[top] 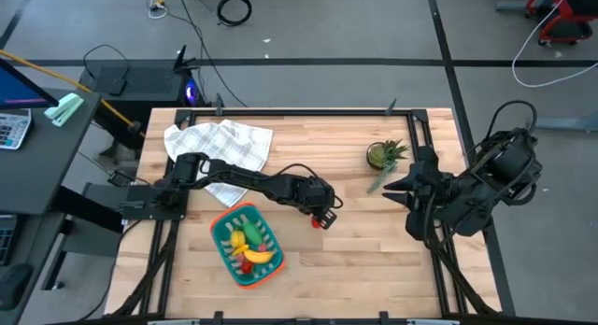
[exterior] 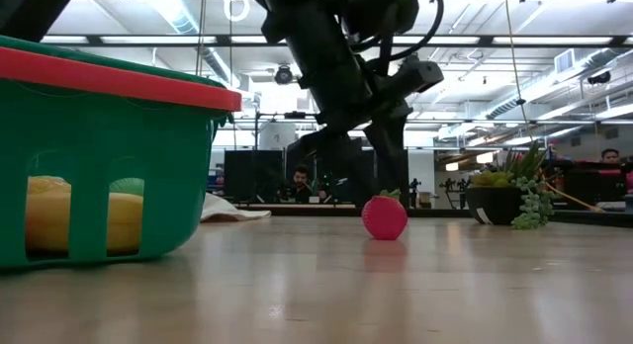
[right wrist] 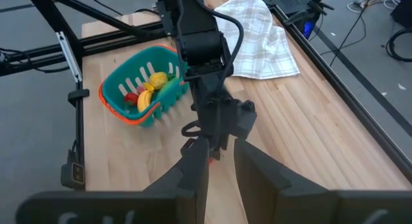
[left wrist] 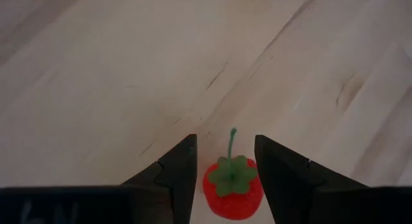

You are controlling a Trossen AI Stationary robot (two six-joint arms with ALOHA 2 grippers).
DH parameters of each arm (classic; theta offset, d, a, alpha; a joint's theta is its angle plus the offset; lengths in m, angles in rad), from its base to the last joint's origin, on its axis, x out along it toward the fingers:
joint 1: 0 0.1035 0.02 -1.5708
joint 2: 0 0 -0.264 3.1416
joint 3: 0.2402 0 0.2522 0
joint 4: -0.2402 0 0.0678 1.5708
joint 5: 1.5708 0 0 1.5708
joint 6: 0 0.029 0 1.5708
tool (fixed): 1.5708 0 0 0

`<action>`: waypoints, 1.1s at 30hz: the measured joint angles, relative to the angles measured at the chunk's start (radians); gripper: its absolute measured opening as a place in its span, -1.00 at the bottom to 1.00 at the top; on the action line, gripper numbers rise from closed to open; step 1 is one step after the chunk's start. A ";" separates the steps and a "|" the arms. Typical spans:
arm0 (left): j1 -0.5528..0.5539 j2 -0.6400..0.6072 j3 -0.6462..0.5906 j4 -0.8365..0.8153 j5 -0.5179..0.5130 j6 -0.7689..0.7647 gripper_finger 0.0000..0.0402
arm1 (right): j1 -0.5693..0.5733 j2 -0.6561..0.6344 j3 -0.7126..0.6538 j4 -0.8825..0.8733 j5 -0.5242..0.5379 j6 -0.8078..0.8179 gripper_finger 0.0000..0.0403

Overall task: Pick and placing Produce into tupperware
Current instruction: Put the red strawberry into the blue basket

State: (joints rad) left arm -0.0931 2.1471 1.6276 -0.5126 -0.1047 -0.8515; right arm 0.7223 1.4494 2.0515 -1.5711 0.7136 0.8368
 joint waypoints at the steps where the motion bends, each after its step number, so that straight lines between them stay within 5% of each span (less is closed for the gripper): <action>1: 0.001 0.000 0.000 -0.001 0.000 0.003 -0.19 | 0.000 0.000 0.000 0.000 0.000 0.000 -0.59; 33: -0.003 0.058 -0.001 0.055 0.030 -0.028 -0.69 | 0.000 0.000 0.000 0.000 0.000 -0.003 -0.59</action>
State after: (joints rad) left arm -0.0959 2.2047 1.6268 -0.4578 -0.0746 -0.8799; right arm 0.7223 1.4498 2.0514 -1.5711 0.7133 0.8341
